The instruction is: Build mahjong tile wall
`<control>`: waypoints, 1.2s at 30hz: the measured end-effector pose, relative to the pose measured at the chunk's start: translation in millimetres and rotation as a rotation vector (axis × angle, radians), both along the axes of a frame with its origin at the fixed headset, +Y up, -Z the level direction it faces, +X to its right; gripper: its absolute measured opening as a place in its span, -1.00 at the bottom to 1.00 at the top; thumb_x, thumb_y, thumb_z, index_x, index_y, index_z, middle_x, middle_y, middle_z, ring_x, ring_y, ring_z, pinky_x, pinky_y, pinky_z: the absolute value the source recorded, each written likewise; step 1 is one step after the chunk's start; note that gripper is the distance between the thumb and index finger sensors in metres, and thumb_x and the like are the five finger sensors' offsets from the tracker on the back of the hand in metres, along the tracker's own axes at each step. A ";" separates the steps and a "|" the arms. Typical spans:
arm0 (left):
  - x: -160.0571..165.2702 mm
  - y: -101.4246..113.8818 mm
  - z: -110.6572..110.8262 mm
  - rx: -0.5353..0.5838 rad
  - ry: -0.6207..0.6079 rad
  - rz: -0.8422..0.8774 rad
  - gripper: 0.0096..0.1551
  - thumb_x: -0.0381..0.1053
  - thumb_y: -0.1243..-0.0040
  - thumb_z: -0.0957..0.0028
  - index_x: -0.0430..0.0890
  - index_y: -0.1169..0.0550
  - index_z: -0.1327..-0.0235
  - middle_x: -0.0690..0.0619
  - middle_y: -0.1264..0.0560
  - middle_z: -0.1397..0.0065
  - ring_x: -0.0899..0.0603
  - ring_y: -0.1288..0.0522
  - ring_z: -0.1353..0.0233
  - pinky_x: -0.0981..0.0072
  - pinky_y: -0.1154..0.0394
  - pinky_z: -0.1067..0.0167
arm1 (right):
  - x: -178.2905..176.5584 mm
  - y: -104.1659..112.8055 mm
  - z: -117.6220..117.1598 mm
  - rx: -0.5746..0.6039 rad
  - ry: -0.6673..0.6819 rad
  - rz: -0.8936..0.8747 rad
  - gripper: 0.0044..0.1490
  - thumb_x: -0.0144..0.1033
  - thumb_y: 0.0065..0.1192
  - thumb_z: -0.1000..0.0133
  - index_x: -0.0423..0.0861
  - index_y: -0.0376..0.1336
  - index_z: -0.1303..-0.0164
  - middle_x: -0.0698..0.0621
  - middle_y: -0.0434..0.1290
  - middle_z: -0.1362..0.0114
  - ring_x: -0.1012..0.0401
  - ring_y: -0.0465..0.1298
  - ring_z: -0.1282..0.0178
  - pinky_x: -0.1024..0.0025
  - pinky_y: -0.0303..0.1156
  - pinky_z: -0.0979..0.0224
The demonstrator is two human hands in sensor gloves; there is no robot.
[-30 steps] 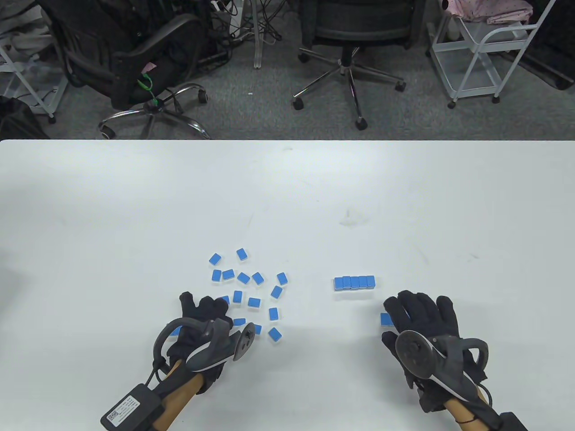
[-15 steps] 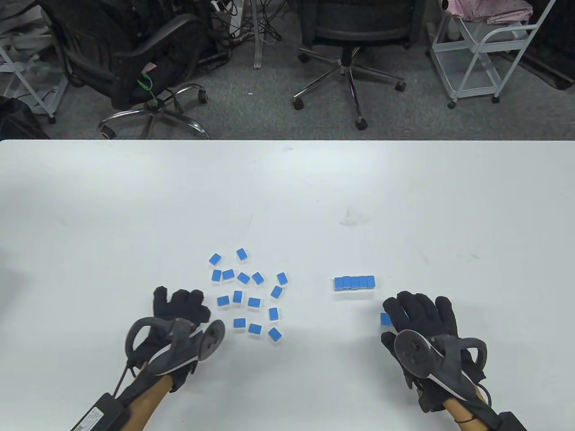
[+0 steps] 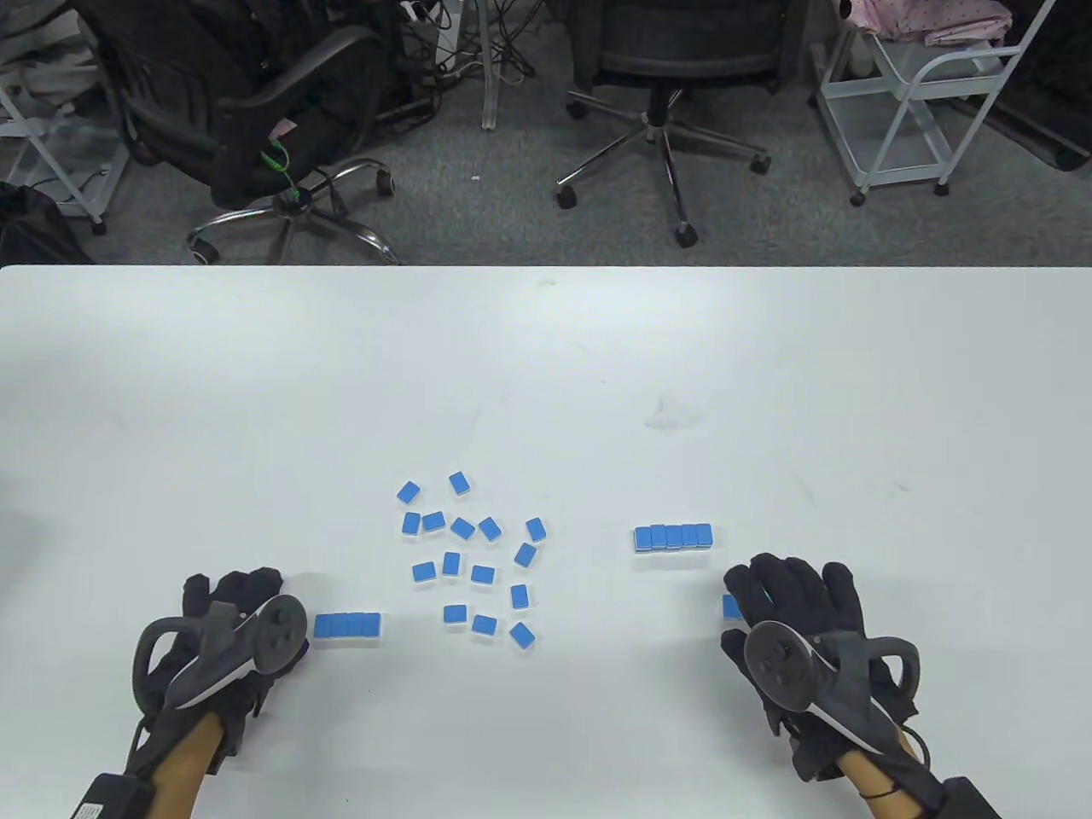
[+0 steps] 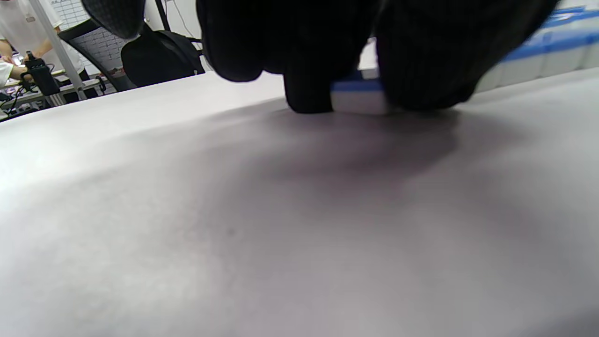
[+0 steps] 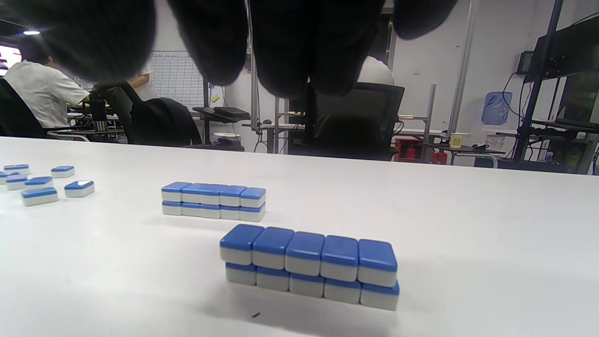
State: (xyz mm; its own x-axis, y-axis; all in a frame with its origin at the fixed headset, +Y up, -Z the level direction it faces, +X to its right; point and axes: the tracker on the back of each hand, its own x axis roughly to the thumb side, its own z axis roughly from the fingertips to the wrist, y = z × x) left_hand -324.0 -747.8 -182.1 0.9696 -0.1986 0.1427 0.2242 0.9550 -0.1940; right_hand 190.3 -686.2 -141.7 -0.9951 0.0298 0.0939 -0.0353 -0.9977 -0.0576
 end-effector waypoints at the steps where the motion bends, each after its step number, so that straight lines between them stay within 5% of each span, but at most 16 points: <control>1: 0.1 0.0 -0.4 0.002 0.005 0.012 -0.28 0.30 -0.28 0.10 0.03 -0.51 -0.32 0.16 -0.18 -0.62 -0.10 -0.27 -0.59 -0.42 -0.07 -0.63 | -0.1 -0.5 -0.7 -0.005 0.000 -0.001 -0.16 0.17 0.17 0.15 0.15 0.16 -0.38 0.00 0.26 -0.62 -0.04 0.26 -0.61 -0.25 -0.03 -0.65; 13: -16.0 -0.2 3.0 -0.075 0.067 0.155 -0.19 0.30 -0.33 0.07 0.14 -0.39 -0.48 0.07 -0.20 -0.66 -0.16 -0.33 -0.59 -0.42 -0.14 -0.59 | -2.6 -1.9 1.1 -0.021 0.015 0.005 -0.16 0.17 0.17 0.15 0.15 0.17 -0.38 -0.01 0.27 -0.61 -0.04 0.27 -0.61 -0.25 -0.03 -0.65; 36: -10.5 -4.8 -0.6 -0.071 0.070 0.234 -0.32 0.21 -0.32 0.00 0.27 -0.40 -0.43 0.19 -0.34 -0.53 -0.09 -0.36 -0.51 -0.38 -0.14 -0.61 | -1.8 -4.1 -1.3 -0.041 0.005 -0.002 -0.16 0.17 0.17 0.15 0.14 0.17 -0.38 0.00 0.27 -0.61 -0.04 0.27 -0.61 -0.25 -0.03 -0.65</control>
